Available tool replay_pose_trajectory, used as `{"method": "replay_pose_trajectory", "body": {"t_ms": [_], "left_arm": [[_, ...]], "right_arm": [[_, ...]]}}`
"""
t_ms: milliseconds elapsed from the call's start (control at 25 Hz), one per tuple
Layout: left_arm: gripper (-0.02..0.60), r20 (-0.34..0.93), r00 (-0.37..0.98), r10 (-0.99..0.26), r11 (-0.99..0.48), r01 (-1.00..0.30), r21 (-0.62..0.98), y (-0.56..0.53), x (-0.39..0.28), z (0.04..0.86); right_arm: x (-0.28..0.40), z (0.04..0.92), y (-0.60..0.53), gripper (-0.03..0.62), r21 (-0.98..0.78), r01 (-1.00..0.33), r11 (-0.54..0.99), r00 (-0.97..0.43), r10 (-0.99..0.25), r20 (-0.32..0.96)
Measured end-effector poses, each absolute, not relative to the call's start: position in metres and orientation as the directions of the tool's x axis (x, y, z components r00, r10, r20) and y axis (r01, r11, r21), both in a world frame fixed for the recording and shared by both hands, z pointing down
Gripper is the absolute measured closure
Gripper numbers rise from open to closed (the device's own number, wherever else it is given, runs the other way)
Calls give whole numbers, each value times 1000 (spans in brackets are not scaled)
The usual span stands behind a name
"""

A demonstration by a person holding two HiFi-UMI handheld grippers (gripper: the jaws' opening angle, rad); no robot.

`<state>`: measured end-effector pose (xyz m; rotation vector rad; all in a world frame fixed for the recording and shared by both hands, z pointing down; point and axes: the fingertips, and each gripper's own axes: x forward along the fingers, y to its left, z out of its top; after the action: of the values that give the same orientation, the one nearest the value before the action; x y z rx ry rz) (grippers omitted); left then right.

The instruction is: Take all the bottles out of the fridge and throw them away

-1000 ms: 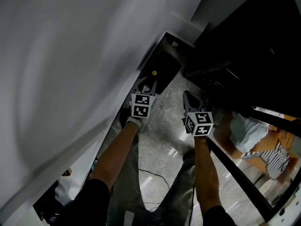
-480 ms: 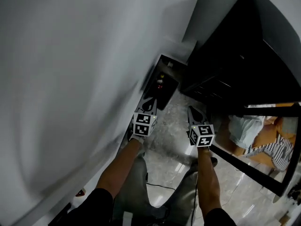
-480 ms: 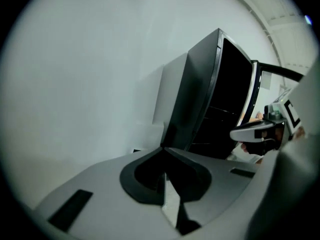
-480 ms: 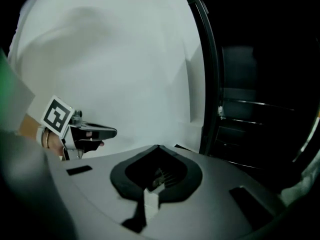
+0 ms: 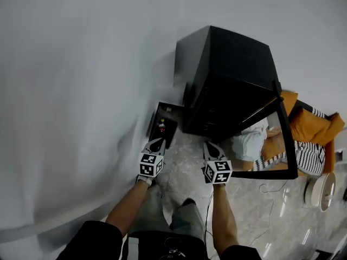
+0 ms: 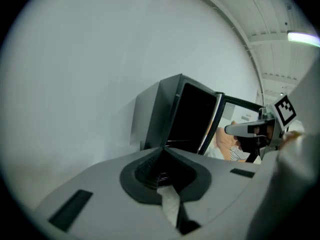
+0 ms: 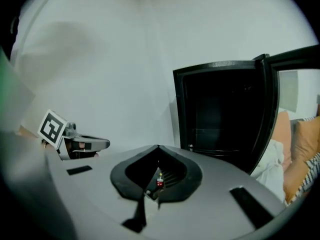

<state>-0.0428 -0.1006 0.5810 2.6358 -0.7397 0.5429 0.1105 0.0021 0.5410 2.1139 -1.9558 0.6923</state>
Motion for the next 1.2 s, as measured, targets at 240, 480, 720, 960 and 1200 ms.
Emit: {"method": "replay_pose_trajectory", "body": {"t_ms": [240, 480, 720, 960, 1200], "left_arm": [[575, 383, 823, -419, -821, -524, 228, -22, -14, 486], [575, 347, 842, -412, -836, -502, 224, 60, 6, 427], [575, 327, 837, -440, -836, -514, 192, 111, -3, 389], [575, 317, 826, -467, -819, -539, 196, 138, -25, 376], [575, 307, 810, -499, -808, -563, 174, 152, -54, 357]], "right_arm": [[125, 457, 88, 586, -213, -969, -122, 30, -919, 393], [145, 415, 172, 586, -212, -970, -121, 35, -928, 370], [151, 387, 215, 586, -233, -967, -103, 19, -941, 338], [145, 368, 239, 586, -237, -967, -89, 10, -948, 318], [124, 360, 253, 586, -258, -963, -75, -10, -950, 311]]}}
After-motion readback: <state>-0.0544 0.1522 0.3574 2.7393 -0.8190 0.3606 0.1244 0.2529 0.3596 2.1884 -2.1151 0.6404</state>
